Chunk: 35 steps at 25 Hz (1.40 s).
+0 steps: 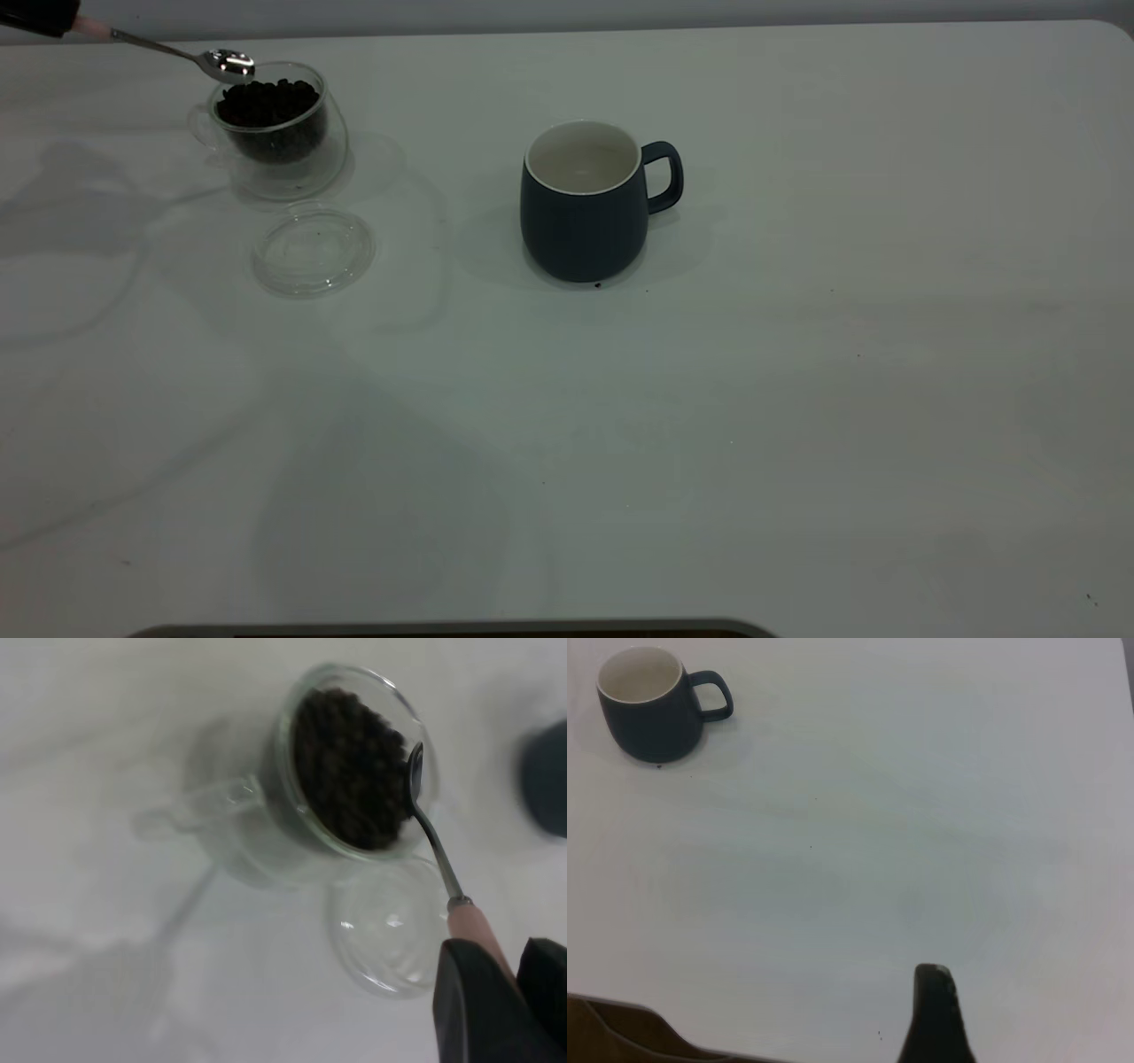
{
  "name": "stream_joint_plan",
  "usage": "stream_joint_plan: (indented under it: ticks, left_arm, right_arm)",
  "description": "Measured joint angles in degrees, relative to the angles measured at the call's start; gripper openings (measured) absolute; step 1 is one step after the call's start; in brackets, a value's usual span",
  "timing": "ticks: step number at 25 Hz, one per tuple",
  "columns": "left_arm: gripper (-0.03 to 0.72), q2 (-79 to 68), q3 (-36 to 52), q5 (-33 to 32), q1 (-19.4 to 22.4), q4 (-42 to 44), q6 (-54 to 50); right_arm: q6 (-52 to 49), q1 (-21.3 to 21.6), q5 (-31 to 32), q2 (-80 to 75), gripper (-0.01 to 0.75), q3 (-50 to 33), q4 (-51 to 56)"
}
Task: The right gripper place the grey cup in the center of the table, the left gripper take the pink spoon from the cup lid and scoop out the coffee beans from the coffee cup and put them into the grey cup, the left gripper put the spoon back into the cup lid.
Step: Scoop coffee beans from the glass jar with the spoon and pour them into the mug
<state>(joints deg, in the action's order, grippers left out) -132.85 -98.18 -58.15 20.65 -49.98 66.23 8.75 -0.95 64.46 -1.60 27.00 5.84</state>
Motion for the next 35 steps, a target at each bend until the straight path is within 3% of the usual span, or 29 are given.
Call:
stream_joint_plan:
  ticks: [10,19,35]
  left_arm:
    - [0.123,-1.9,0.0,6.8,-1.7,-0.6,5.7]
    - [0.123,-4.8,0.0,8.5,-3.0,-1.9,7.0]
    - [0.123,-5.5,0.0,6.8,-2.8,-1.9,-7.9]
  right_arm:
    - [0.0,0.0,0.0,0.0,0.591,0.0,0.0]
    - [0.0,0.0,0.0,0.0,0.591,0.0,0.0]
    - [0.0,0.0,0.0,0.0,0.591,0.0,0.1]
